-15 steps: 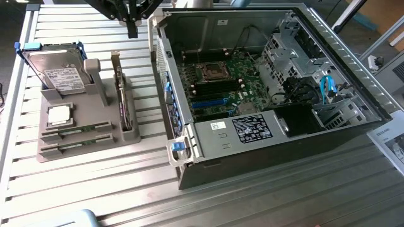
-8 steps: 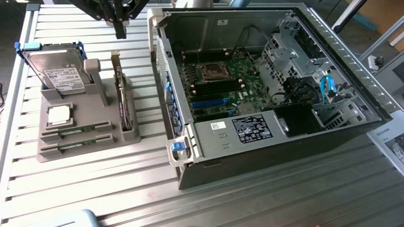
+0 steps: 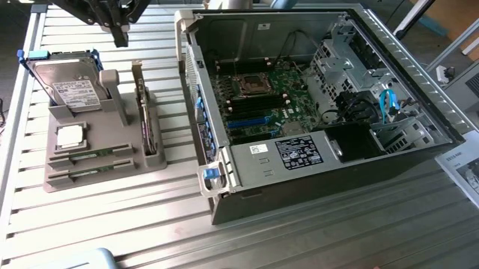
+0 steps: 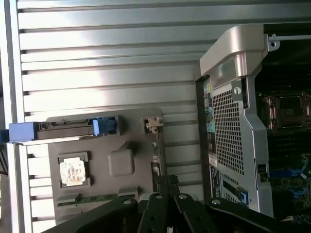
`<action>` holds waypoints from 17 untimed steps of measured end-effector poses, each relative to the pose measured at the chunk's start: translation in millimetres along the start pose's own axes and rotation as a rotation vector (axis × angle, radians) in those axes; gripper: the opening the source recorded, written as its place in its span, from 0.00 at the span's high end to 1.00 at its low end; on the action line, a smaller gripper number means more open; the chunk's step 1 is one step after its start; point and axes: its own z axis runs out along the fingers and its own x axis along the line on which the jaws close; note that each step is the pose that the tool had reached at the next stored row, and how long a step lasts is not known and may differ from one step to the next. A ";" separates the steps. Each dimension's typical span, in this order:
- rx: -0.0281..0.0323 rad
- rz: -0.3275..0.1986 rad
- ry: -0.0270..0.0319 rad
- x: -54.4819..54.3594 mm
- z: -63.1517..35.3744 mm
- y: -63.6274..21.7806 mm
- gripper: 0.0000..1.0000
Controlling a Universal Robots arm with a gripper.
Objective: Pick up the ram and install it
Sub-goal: 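Reach for the ram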
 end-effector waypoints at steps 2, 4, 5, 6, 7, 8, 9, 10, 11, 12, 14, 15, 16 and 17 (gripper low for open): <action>-0.0004 0.000 -0.0017 7.6 -0.6 -0.6 0.89; -0.0010 0.000 -0.0057 24.4 -2.0 -1.8 0.89; -0.0013 0.000 -0.0078 32.5 -2.6 -2.4 0.89; -0.0013 0.000 -0.0082 34.4 -2.7 -2.6 0.89; -0.0013 0.000 -0.0081 34.4 -2.8 -2.6 0.89; -0.0013 -0.001 -0.0081 34.4 -2.8 -2.6 0.89; -0.0011 0.000 -0.0082 34.4 -2.8 -2.5 0.89; 0.0000 -0.001 -0.0082 34.5 -2.8 -2.6 0.89; 0.0011 -0.001 -0.0083 34.5 -2.8 -2.7 0.89; 0.0020 -0.001 -0.0084 34.4 -2.9 -4.0 0.89; 0.0030 -0.001 -0.0084 34.1 -3.0 -6.8 0.89; 0.0039 -0.001 -0.0085 33.9 -3.1 -9.5 0.89; 0.0047 -0.001 -0.0087 33.7 -3.2 -11.8 0.89; 0.0054 -0.001 -0.0086 33.5 -3.3 -14.2 0.89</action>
